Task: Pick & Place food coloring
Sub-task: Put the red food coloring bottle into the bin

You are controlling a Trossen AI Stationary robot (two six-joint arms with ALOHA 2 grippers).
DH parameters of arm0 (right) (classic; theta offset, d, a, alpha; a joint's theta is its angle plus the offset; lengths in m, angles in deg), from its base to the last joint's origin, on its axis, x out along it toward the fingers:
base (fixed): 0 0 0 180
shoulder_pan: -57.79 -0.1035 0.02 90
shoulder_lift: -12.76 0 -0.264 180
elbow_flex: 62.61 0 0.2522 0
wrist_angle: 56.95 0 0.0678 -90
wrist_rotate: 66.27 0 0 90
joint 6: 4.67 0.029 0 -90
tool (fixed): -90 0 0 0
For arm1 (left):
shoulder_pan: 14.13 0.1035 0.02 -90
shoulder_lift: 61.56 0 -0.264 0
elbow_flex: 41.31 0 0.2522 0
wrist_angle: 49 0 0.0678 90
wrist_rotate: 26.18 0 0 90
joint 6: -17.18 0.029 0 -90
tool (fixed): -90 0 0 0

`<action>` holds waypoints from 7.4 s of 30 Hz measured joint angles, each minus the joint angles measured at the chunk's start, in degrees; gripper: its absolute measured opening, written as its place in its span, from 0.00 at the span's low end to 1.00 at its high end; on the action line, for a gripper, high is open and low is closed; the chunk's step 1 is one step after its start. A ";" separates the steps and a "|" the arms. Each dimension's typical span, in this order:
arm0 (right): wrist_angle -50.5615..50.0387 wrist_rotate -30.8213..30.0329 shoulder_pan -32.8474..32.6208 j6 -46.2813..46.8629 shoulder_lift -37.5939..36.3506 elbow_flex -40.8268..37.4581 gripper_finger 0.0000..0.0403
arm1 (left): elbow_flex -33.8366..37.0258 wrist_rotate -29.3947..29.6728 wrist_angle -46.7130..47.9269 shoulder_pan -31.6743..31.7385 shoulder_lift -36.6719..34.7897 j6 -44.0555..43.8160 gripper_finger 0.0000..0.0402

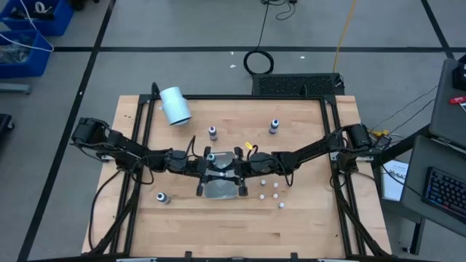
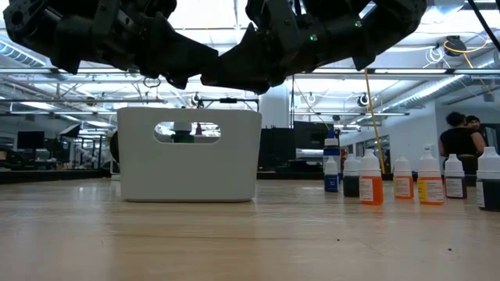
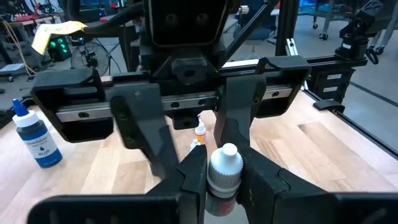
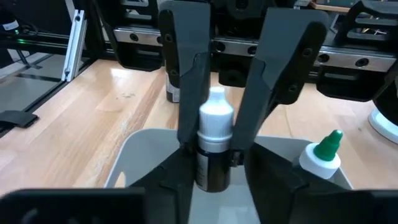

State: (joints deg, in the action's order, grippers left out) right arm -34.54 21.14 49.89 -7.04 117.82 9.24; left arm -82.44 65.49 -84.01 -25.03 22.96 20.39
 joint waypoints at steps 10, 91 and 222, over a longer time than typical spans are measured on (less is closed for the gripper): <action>0.31 1.18 0.05 -3.95 -0.17 0.10 0.10 | 0.00 -0.07 -1.28 -0.38 -1.65 0.59 0.33; 43.71 11.63 5.25 -7.80 -0.07 -9.81 0.10 | -14.32 4.40 3.84 2.07 -2.12 7.54 0.46; 28.26 9.88 4.42 -5.86 -0.09 -7.78 0.09 | -14.27 1.34 27.54 2.73 -10.02 3.14 0.23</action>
State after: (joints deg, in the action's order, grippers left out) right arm -6.29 31.02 54.30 -12.90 117.73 1.46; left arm -96.72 66.83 -56.47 -22.30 12.94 23.53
